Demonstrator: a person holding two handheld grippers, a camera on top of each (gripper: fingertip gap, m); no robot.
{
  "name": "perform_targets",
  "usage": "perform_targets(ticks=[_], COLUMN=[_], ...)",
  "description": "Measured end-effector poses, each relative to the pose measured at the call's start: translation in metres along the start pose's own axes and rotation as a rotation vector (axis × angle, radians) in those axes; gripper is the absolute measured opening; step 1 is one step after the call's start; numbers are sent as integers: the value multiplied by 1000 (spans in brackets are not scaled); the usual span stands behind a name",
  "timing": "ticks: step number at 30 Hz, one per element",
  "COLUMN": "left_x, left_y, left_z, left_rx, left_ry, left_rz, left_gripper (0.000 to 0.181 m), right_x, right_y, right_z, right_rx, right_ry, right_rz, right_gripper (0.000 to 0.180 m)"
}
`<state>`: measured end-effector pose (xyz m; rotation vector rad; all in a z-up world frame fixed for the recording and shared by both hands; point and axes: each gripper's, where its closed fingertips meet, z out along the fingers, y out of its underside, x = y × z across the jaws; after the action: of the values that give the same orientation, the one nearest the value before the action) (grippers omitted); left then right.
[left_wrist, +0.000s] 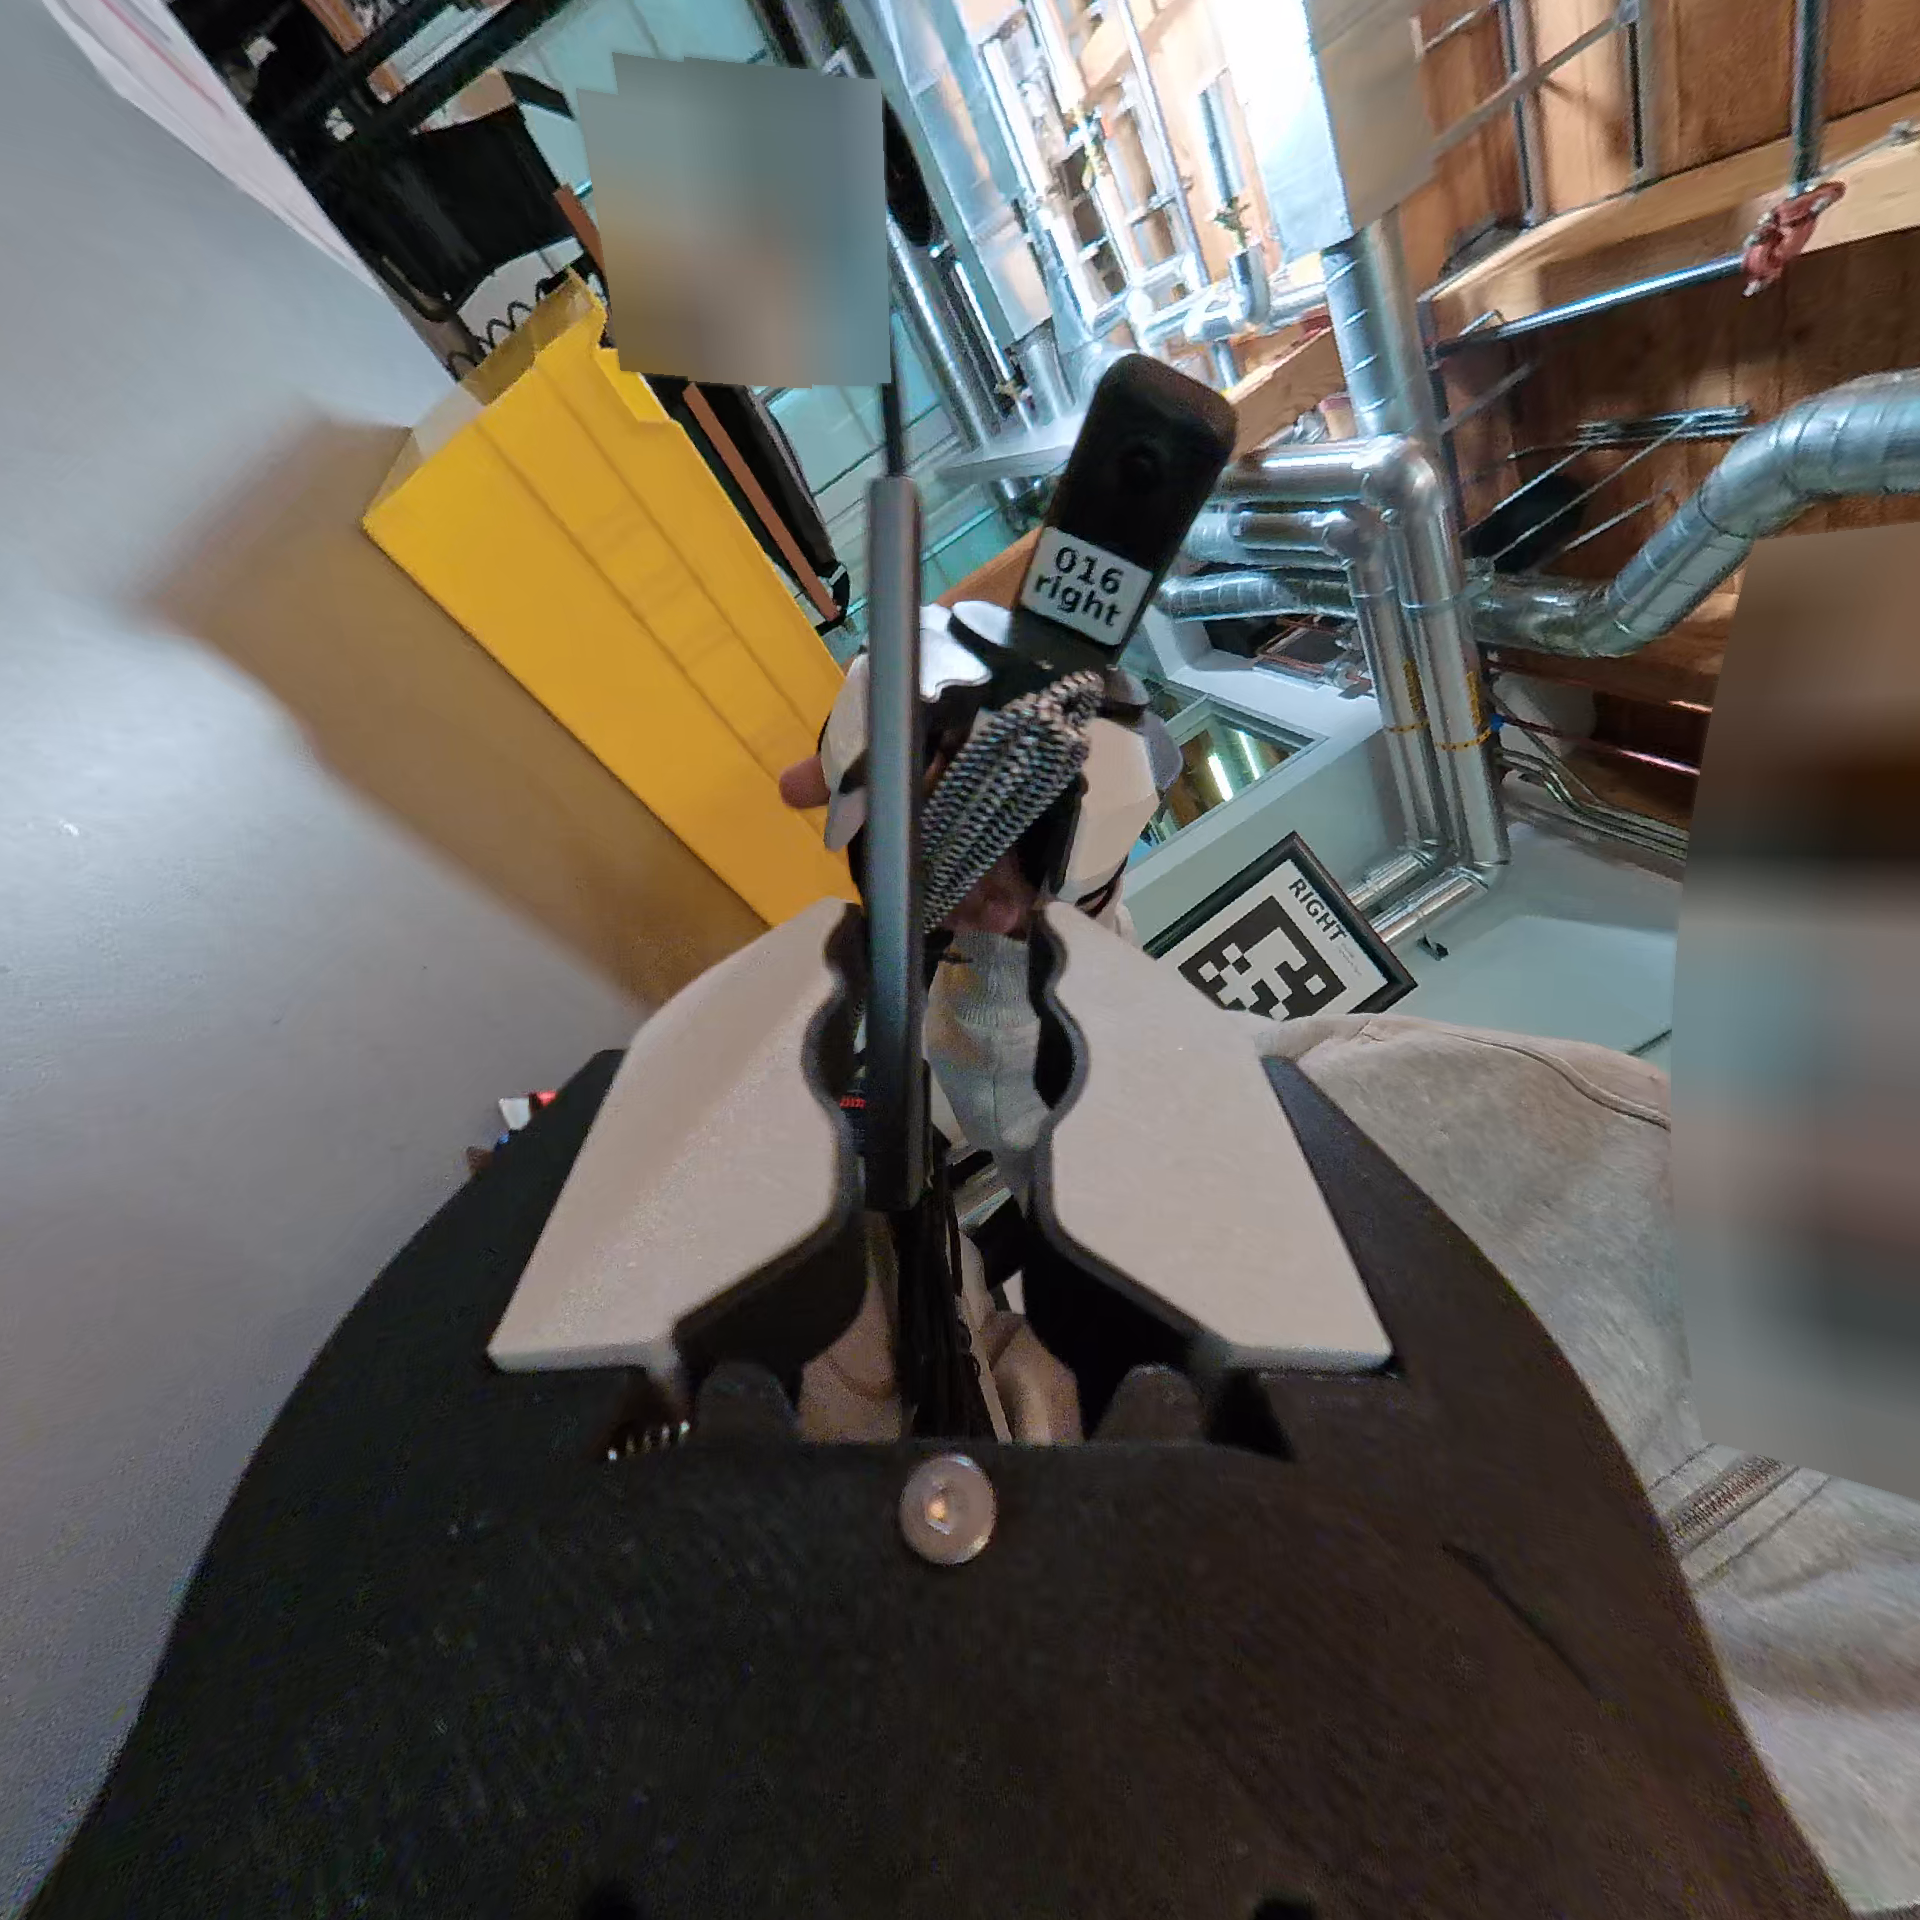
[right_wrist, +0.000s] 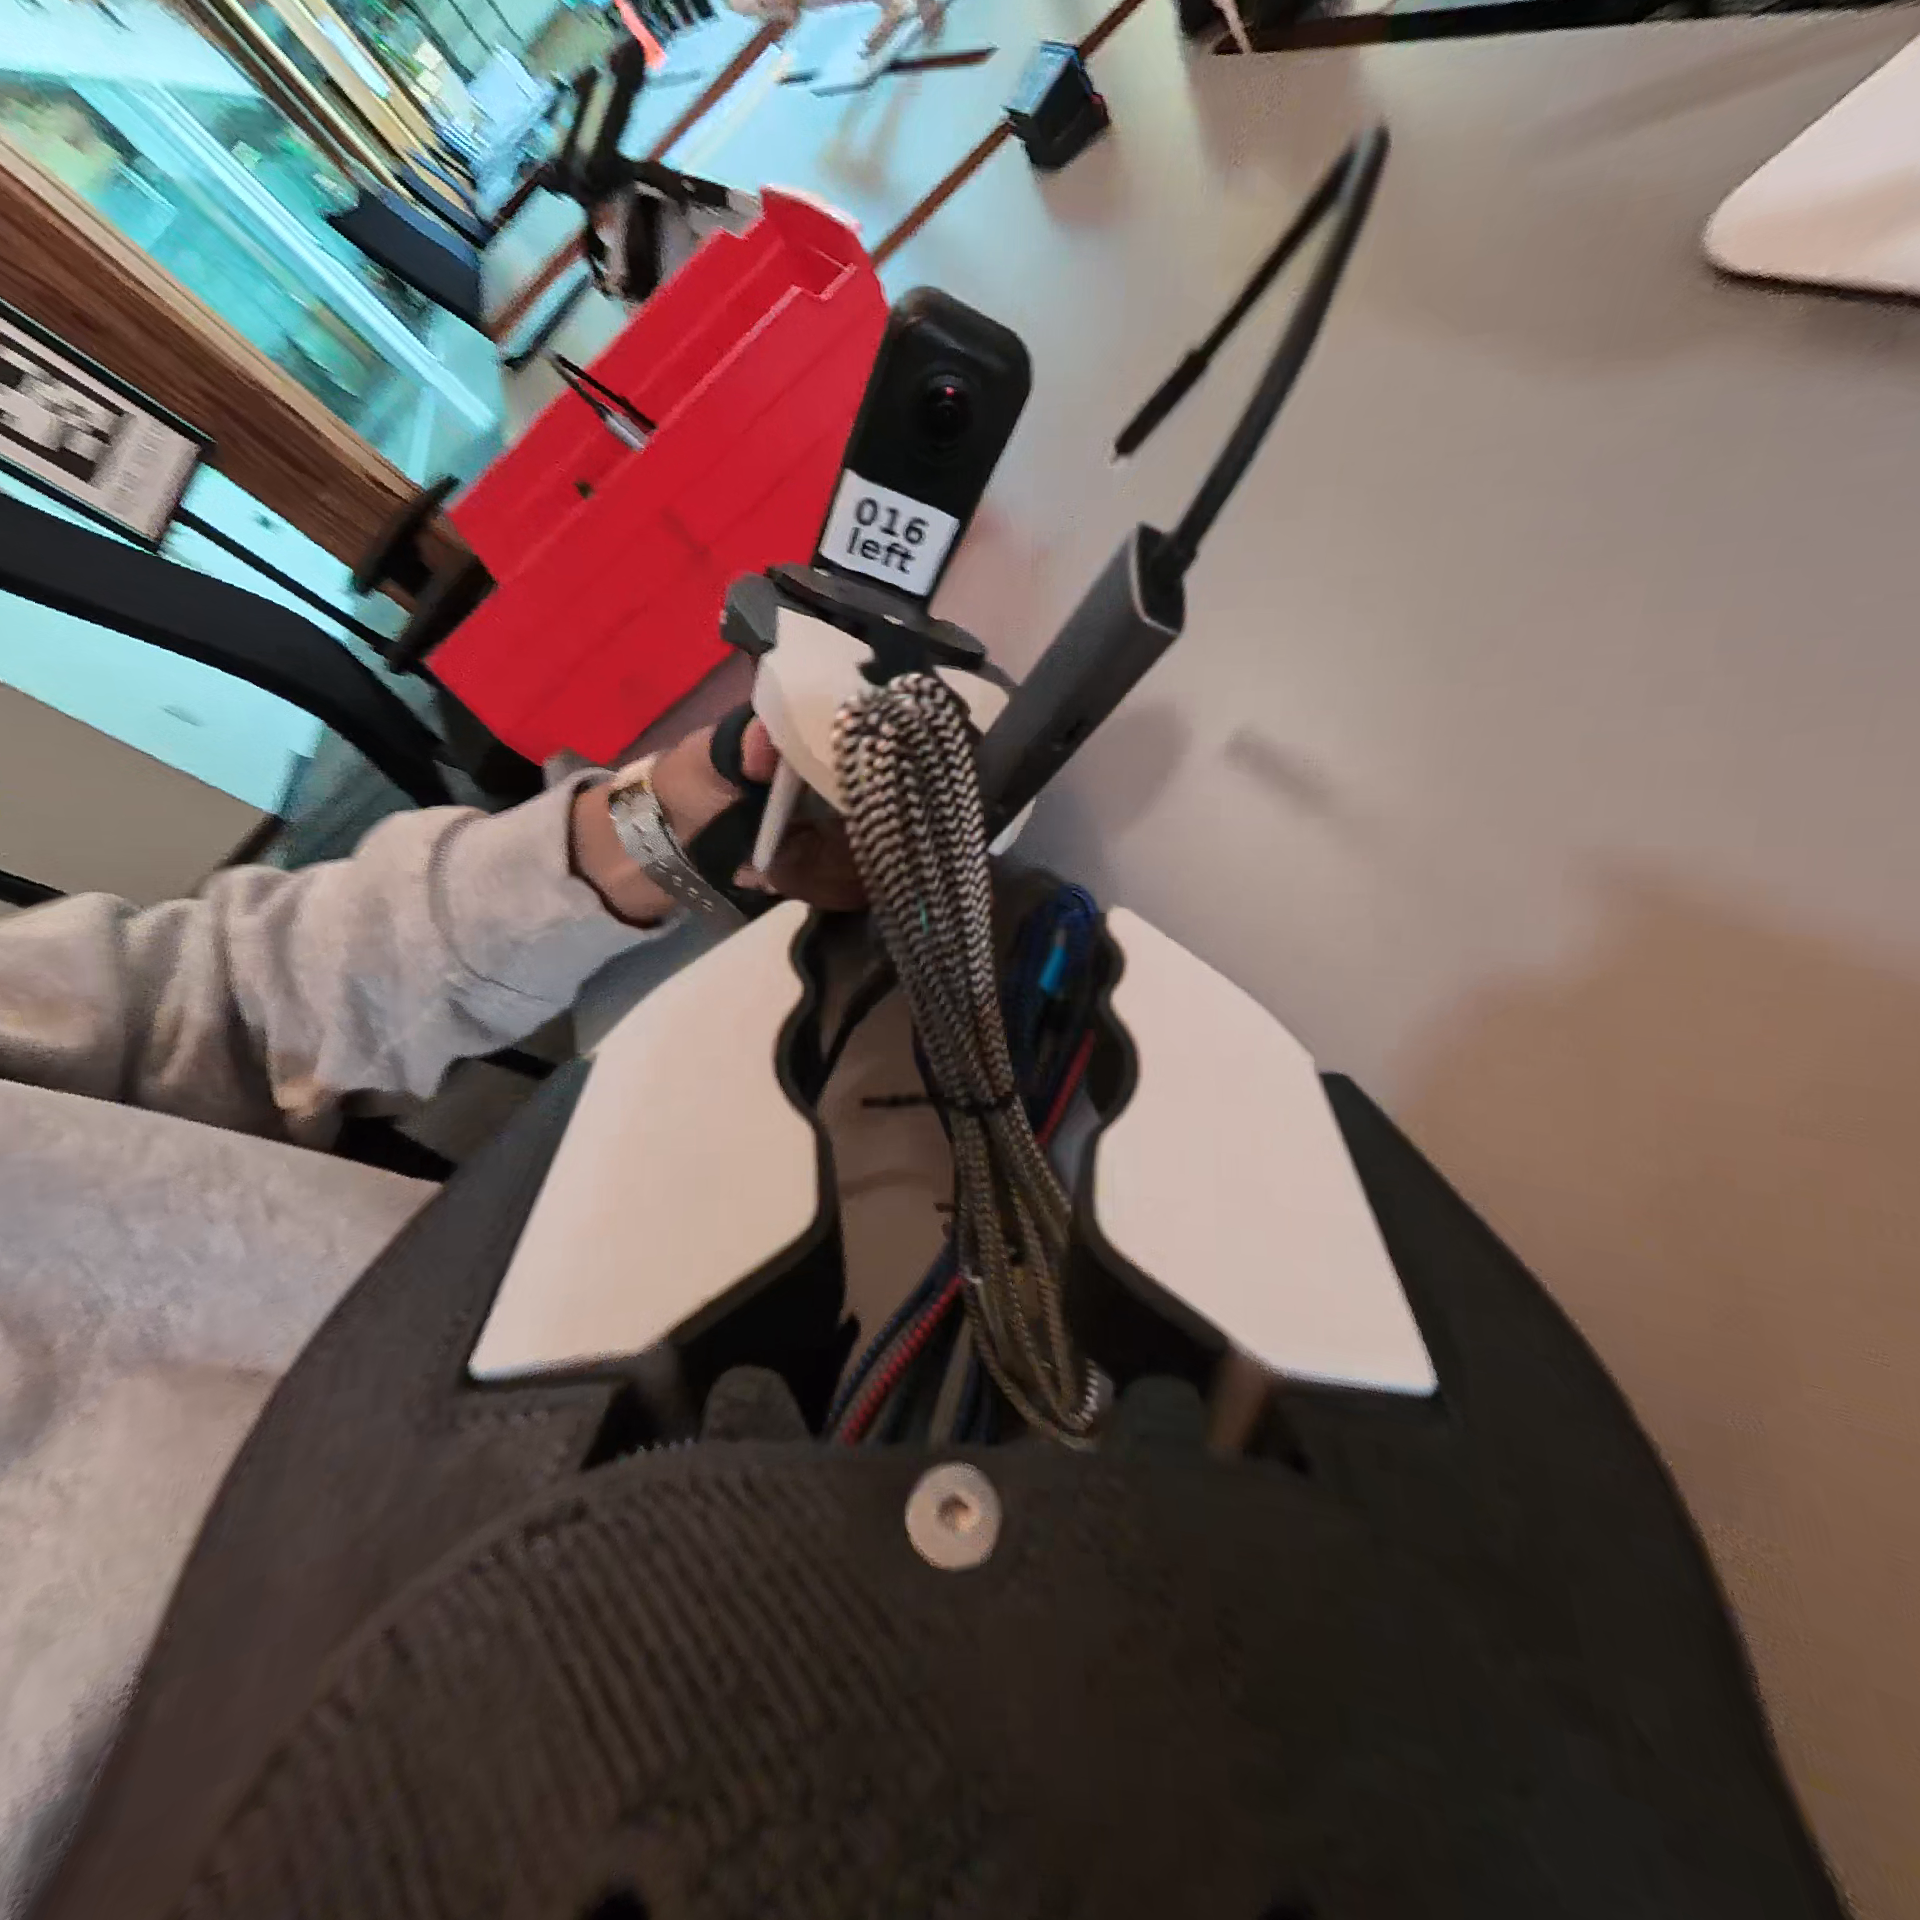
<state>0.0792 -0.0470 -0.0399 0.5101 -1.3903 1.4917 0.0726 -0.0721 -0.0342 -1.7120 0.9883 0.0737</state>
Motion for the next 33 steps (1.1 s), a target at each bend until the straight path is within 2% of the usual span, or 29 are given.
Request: perform_targets(ticks=[3, 5, 8, 12, 15, 17, 20, 23, 26, 29, 33], left_x=[-6, -10, -12, -13, -10, -6, 0, 5, 7, 9, 11], left_y=[3, 3, -2, -13, -30, -37, -46, -56, -68, -79, -86], left_z=[-4, -8, -13, -22, -34, -39, -47, -57, -72, -89, -103], left_rx=[-36, -49, -32, 26, 143, 196, 267, 346, 445, 550, 627], left_ry=[-50, -97, -129, -149, -138, -94, -54, -43, -72, -72, -85], left_rz=[-6, 24, 56, 82, 98, 82, 97, 149, 202, 208, 233], left_gripper=[53, 61, 63, 65, 58, 57, 54, 50, 49, 48, 48], right_x=[3, -2, -8, -13, -9, -11, -10, -9, -8, -7, 2], right_y=[7, 21, 64, 120, 138, 139, 130, 117, 110, 103, 85], right_z=[-8, -2, 15, 26, 30, 36, 40, 41, 39, 37, 26], right_rx=[-57, -111, -297, -556, -653, -661, -593, -464, -393, -339, -278], right_ry=[65, 57, 63, 157, 284, 311, 308, 285, 239, 209, 318], right_rz=[-44, -39, -59, -268, -432, -451, -445, -413, -318, -279, -368], right_gripper=[61, 71, 97, 144, 148, 148, 130, 84, 52, 38, 31])
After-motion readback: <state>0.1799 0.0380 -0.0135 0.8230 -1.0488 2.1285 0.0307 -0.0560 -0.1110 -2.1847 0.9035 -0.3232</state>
